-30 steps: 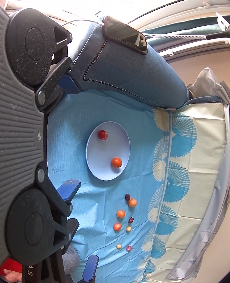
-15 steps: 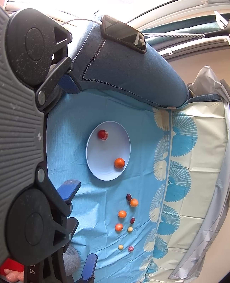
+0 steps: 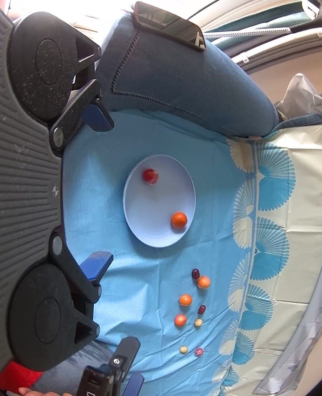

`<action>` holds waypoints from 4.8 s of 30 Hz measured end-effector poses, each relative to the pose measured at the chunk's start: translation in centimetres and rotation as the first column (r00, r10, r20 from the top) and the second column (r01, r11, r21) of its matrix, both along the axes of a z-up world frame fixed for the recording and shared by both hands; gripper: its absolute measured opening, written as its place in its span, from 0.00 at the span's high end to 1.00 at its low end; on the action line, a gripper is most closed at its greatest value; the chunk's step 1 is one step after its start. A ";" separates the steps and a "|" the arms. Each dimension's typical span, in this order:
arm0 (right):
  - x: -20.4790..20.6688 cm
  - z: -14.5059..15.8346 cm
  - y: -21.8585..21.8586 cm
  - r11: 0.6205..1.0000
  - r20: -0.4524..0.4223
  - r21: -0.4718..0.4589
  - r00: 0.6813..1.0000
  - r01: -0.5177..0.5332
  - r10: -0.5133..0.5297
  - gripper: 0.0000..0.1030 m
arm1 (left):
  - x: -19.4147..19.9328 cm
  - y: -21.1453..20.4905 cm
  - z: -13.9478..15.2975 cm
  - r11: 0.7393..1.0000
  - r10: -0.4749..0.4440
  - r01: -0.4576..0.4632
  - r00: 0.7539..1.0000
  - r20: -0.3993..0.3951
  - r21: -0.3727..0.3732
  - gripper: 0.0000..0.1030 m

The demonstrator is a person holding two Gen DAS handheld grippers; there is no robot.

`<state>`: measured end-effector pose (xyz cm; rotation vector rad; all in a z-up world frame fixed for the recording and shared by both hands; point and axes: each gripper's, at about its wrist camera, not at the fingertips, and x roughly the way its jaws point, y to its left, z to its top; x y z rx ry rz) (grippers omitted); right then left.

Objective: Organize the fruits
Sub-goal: 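Move both tools back toward the remaining fruits, then grasp a tangerine with the left tool while the right tool grasps a tan longan, then carry both fruits to the plate and open both tools to release them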

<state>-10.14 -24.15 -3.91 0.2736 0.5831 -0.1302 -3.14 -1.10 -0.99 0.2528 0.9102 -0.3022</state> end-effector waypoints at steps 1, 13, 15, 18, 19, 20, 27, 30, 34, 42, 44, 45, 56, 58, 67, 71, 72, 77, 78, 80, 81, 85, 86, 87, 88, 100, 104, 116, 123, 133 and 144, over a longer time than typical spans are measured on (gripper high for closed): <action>0.0 -0.1 -1.1 0.999 0.004 -0.001 0.999 0.034 -0.034 0.01 | 0.4 -0.7 0.0 1.000 -0.003 0.003 1.000 -0.004 -0.007 0.00; 1.0 -3.9 -15.0 0.917 -0.062 0.030 0.916 0.398 -0.396 0.01 | 4.9 -13.0 -3.9 0.996 -0.084 0.082 0.993 -0.086 -0.029 0.00; 1.7 -4.5 -16.8 0.904 -0.060 0.029 0.904 0.426 -0.424 0.01 | 6.2 -15.2 -4.7 0.995 -0.092 0.090 0.993 -0.077 -0.032 0.00; 4.0 -5.7 -20.0 0.892 -0.064 0.019 0.891 0.452 -0.450 0.01 | 8.9 -18.8 -6.3 0.994 -0.107 0.104 0.991 -0.076 -0.037 0.00; 5.1 -6.2 -21.2 0.890 -0.062 0.011 0.889 0.455 -0.454 0.01 | 9.9 -20.2 -6.9 0.993 -0.114 0.112 0.991 -0.075 -0.040 0.00; 6.3 -6.6 -22.3 0.890 -0.059 0.001 0.889 0.456 -0.455 0.01 | 10.8 -21.6 -7.4 0.991 -0.130 0.127 0.989 -0.067 -0.050 0.00; 14.9 -11.4 -28.3 0.898 -0.087 -0.086 0.895 0.431 -0.438 0.18 | 16.0 -29.9 -13.0 0.972 -0.235 0.234 0.970 -0.058 -0.032 0.00; 17.7 -14.1 -30.0 0.893 -0.107 -0.121 0.889 0.433 -0.445 0.30 | 17.5 -31.6 -15.4 0.970 -0.245 0.244 0.966 -0.078 -0.025 0.00; 19.8 -17.1 -31.8 0.894 -0.153 -0.144 0.883 0.425 -0.444 0.31 | 18.9 -32.6 -17.9 0.969 -0.246 0.243 0.960 -0.130 -0.042 0.00; 18.7 -17.0 -31.1 0.902 -0.077 -0.188 0.910 0.388 -0.407 0.74 | 18.1 -32.2 -17.0 0.932 -0.359 0.348 0.925 -0.122 -0.103 0.66; 18.3 -16.2 -30.8 0.897 -0.068 -0.199 0.907 0.395 -0.415 0.74 | 17.3 -31.2 -15.5 0.924 -0.374 0.362 0.923 -0.093 -0.127 0.66; 17.9 -15.4 -30.4 0.895 -0.044 -0.205 0.910 0.396 -0.413 0.74 | 16.8 -30.6 -14.7 0.923 -0.376 0.366 0.923 -0.080 -0.120 0.66; 9.3 -3.8 -20.0 0.953 0.142 -0.159 0.961 0.258 -0.236 0.74 | 9.4 -18.3 -4.4 0.962 -0.263 0.258 0.963 -0.051 -0.094 0.66; 7.8 -2.3 -17.2 0.965 0.147 -0.160 0.971 0.209 -0.186 0.74 | 7.8 -15.4 -2.9 0.969 -0.241 0.238 0.970 -0.043 -0.070 0.66; 1.9 1.1 -5.7 0.997 0.118 -0.076 0.993 -0.016 0.025 0.74 | 1.8 -3.9 2.1 0.994 -0.095 0.097 0.995 0.042 -0.050 0.66; -0.5 2.5 -0.8 0.990 0.123 -0.085 0.984 -0.117 0.127 0.74 | -0.4 -0.5 2.9 0.996 -0.056 0.059 0.997 0.046 -0.066 0.65; -1.0 2.8 0.2 0.987 0.127 -0.087 0.981 -0.135 0.146 0.74 | -1.0 0.3 3.0 0.995 -0.051 0.054 0.998 0.048 -0.079 0.66; -2.8 3.7 4.2 0.974 0.128 -0.097 0.968 -0.205 0.216 0.74 | -3.7 2.9 3.4 0.992 -0.038 0.046 0.997 0.067 -0.120 0.66; -3.0 3.9 4.8 0.970 0.127 -0.113 0.965 -0.216 0.229 0.74 | -4.1 3.3 3.5 0.991 -0.036 0.045 0.997 0.074 -0.123 0.66; -3.2 4.2 5.6 0.964 0.125 -0.135 0.961 -0.228 0.245 0.74 | -4.9 4.0 3.7 0.990 -0.030 0.042 0.996 0.088 -0.134 0.66; -3.3 4.4 5.9 0.962 0.125 -0.142 0.960 -0.232 0.249 0.74 | -5.3 4.3 3.9 0.989 -0.026 0.040 0.995 0.096 -0.139 0.66; -4.0 5.0 7.1 0.955 0.125 -0.172 0.957 -0.240 0.263 0.74 | -5.9 5.2 4.4 0.987 -0.007 0.026 0.993 0.116 -0.158 0.66; -4.2 5.1 7.3 0.954 0.127 -0.180 0.955 -0.242 0.266 0.74 | -5.9 5.2 4.5 0.987 -0.004 0.022 0.993 0.115 -0.160 0.66; -4.3 5.2 7.5 0.952 0.129 -0.186 0.954 -0.243 0.269 0.74 | -6.0 5.4 4.6 0.987 0.000 0.018 0.994 0.114 -0.157 0.66; -4.4 5.3 7.7 0.951 0.131 -0.192 0.954 -0.243 0.270 0.74 | -6.0 5.4 4.5 0.988 0.003 0.014 0.994 0.111 -0.152 0.66; -4.3 5.6 8.0 0.948 0.120 -0.213 0.956 -0.238 0.267 0.74 | -5.6 5.8 4.1 0.991 0.015 -0.002 0.996 0.093 -0.136 0.65; -4.2 5.4 8.0 0.947 0.114 -0.214 0.957 -0.240 0.268 0.74 | -5.5 5.8 4.1 0.991 0.016 -0.003 0.995 0.097 -0.134 0.66; -3.2 4.7 8.1 0.952 0.084 -0.198 0.964 -0.232 0.252 0.74 | -4.5 5.2 3.3 0.992 0.012 -0.002 0.997 0.075 -0.130 0.66; -1.2 3.6 7.9 0.953 0.046 -0.186 0.967 -0.239 0.251 0.74 | -2.0 5.0 2.1 0.993 0.016 -0.011 0.999 0.038 -0.121 0.66; 5.2 0.4 7.7 0.948 -0.035 -0.170 0.963 -0.269 0.267 0.74 | 5.0 3.0 -1.4 0.996 0.013 -0.016 0.999 -0.039 -0.092 0.66; 14.4 -5.3 7.5 0.944 -0.173 -0.149 0.947 -0.296 0.270 0.74 | 12.2 -1.2 -8.1 0.998 -0.052 0.050 0.993 -0.108 -0.024 0.66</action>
